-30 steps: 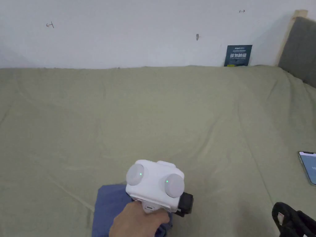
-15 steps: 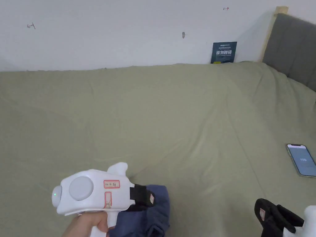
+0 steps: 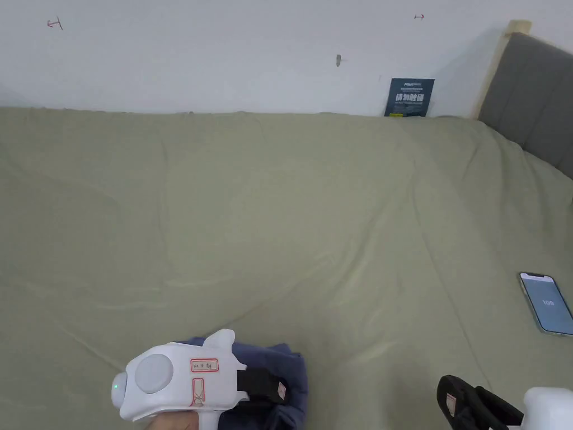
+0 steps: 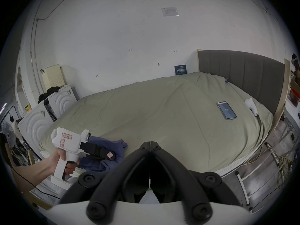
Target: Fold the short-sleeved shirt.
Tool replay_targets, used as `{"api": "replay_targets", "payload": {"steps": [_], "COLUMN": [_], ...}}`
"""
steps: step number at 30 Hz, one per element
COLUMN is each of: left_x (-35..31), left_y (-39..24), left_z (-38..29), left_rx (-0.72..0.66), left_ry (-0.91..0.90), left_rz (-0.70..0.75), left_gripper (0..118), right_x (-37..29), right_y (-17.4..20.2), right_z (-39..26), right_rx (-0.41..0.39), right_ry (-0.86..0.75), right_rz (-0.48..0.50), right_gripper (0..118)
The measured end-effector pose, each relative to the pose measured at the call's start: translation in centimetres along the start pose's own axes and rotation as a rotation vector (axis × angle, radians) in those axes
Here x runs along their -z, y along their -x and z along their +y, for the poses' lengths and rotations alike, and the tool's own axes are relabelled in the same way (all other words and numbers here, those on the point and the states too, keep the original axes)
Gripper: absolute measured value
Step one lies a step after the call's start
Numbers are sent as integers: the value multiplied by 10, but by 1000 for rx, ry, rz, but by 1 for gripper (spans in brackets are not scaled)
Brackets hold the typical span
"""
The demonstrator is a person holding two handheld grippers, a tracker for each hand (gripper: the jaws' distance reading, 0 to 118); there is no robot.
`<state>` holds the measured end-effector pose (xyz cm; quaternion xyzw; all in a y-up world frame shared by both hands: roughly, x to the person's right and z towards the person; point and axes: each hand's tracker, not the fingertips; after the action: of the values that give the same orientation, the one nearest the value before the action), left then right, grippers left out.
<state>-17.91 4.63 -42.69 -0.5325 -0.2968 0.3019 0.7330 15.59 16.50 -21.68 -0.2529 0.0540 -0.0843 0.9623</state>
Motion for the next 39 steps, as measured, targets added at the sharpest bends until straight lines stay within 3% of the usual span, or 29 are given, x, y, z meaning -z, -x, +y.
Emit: {"api": "replay_targets", "payload": {"steps": [3, 7, 14, 17, 19, 23, 26, 27, 28, 29, 30, 39], "left_x": [-34, -105, -174, -180, -179, -171, -167, -165, -163, -157, -147, -81], "left_y": [-12, -40, -3, 23, 38, 61, 81, 85, 77, 79, 81, 77], "left_z": [5, -3, -13, -10, -9, -5, 2, 4, 2, 4, 5, 29], "left_rx": [64, 109, 91, 36, 6, -12, -25, -17, -5, 1, -9, 26], "left_ry": [-42, -121, -196, -212, -208, -172, -150, -134, -124, -86, -34, -25], "left_rz": [21, 54, 171, 193, 197, 216, 135, 95, 58, 1, -37, -124], "left_gripper": [0, 0, 0, 0, 0, 0, 2, 9, 28, 67, 115, 116], "right_x": [15, 57, 182, 223, 244, 270, 274, 276, 279, 278, 280, 284], "right_y": [13, 39, 72, 64, 46, 9, 6, 4, 1, 2, 0, 1], "right_z": [3, 7, -4, -23, -37, -58, -59, -60, -61, -62, -62, -59], "right_rx": [4, 0, 217, 235, 297, 546, 519, 534, 549, 559, 566, 555], "right_ry": [25, 132, 460, 585, 638, 719, 724, 729, 737, 741, 750, 789], "right_rz": [67, 245, 717, 769, 759, 891, 901, 914, 926, 937, 948, 980], "right_gripper": [0, 0, 0, 0, 0, 0, 0, 0, 0, 0, 0, 0]}}
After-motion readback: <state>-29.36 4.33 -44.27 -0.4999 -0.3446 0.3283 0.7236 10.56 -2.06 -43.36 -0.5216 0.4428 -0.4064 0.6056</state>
